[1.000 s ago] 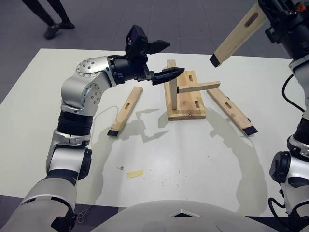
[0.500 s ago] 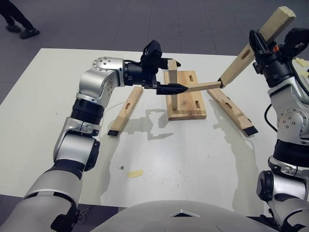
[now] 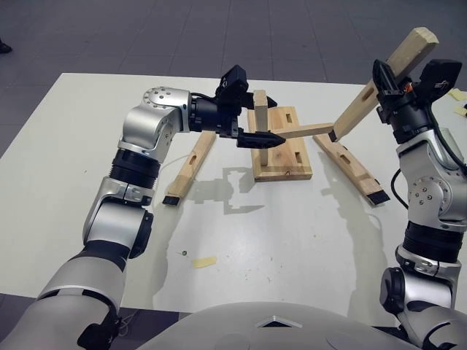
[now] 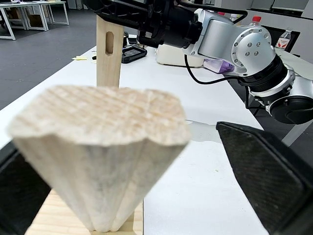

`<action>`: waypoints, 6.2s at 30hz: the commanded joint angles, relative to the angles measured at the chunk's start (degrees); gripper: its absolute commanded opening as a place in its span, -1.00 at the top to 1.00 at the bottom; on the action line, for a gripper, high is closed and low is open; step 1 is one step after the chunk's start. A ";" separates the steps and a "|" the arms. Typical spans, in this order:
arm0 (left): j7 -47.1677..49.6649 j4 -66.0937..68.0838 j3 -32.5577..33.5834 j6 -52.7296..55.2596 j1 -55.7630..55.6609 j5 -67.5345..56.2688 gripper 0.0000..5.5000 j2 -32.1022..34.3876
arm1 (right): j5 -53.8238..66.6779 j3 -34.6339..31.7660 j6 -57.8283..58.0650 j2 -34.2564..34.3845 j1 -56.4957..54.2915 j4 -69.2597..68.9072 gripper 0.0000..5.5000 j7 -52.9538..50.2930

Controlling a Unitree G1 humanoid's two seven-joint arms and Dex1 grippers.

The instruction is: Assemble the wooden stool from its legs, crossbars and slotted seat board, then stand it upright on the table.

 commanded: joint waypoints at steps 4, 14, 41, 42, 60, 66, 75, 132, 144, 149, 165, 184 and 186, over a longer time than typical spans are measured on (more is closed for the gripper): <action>0.45 -1.22 0.40 0.55 0.68 1.22 -0.96 0.64 | -0.63 0.28 0.79 0.65 -0.59 -0.10 0.63 0.53; 3.62 -4.40 3.15 0.55 2.25 1.21 -0.48 1.20 | 1.53 0.03 1.09 3.40 5.47 -6.09 0.63 1.73; 20.45 -25.36 -3.21 -0.54 21.17 6.57 0.24 -0.68 | -11.15 5.92 -3.96 4.11 11.86 -9.80 0.63 2.41; 21.18 -26.19 -3.39 -0.24 21.71 6.31 0.24 -0.92 | -11.26 5.94 -3.99 4.17 12.33 -9.98 0.63 2.45; 24.96 -26.25 -3.77 -0.82 23.45 5.68 0.24 -1.21 | -15.30 9.50 -11.37 9.00 10.48 -4.38 0.63 2.56; 25.91 -26.00 -3.77 -1.84 24.37 6.33 0.24 -1.19 | -14.74 9.10 -10.74 8.08 11.02 -4.21 0.63 4.49; 27.30 -24.97 -5.11 -4.39 25.45 8.36 0.24 -0.78 | -14.36 10.50 -10.17 8.97 10.59 -4.52 0.63 5.85; 32.12 -27.53 -3.36 -2.20 28.56 5.54 0.24 -2.27 | 5.48 11.52 26.67 5.23 9.70 -6.60 0.62 7.21; 32.64 -26.67 -3.43 -3.21 27.98 6.51 0.25 -2.09 | 5.53 21.06 41.98 -4.44 -2.22 4.40 0.63 10.39; 32.58 -26.62 -3.65 -3.64 27.72 6.70 0.25 -1.75 | 3.00 26.47 40.45 -7.27 -1.32 7.34 0.63 12.32; 31.99 -27.30 -4.03 -4.13 28.13 7.09 0.26 -1.12 | 8.19 23.59 41.29 -7.98 7.44 -0.88 0.62 9.33; 35.60 -35.67 11.21 1.36 18.17 -5.04 -0.83 -2.91 | 14.01 6.96 31.11 0.69 -2.84 -1.20 0.28 2.28; 35.94 -37.58 12.62 2.38 17.73 -6.53 -0.95 -2.17 | 15.90 4.82 32.17 0.92 -4.15 -1.66 0.18 1.91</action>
